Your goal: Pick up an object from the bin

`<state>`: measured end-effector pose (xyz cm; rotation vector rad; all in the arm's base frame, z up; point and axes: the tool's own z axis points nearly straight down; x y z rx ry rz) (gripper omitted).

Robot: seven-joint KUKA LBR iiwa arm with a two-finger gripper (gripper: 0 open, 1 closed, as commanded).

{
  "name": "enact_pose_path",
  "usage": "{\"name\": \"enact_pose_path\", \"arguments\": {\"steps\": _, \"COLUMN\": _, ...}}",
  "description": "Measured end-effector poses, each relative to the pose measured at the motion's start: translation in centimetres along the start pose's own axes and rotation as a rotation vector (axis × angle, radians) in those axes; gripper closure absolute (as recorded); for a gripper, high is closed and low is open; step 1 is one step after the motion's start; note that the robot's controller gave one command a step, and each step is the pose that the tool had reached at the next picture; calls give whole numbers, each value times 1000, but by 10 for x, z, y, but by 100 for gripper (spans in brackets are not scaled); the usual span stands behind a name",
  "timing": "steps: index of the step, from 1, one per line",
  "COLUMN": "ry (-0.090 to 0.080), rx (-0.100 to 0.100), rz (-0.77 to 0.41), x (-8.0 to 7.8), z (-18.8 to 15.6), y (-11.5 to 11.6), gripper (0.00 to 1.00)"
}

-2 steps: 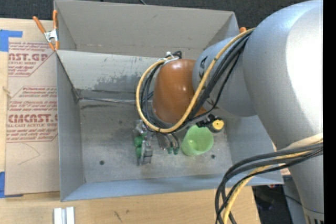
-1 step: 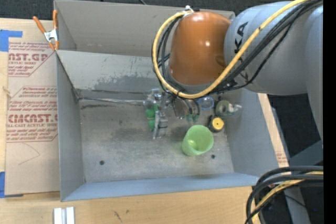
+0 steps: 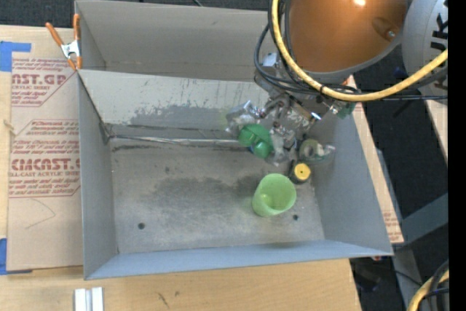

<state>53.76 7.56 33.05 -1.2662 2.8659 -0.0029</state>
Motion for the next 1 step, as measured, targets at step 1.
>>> {"name": "enact_pose_path", "arguments": {"steps": 1, "ry": 6, "rx": -9, "rz": -260, "x": 11, "z": 57, "y": 23, "gripper": 100}}
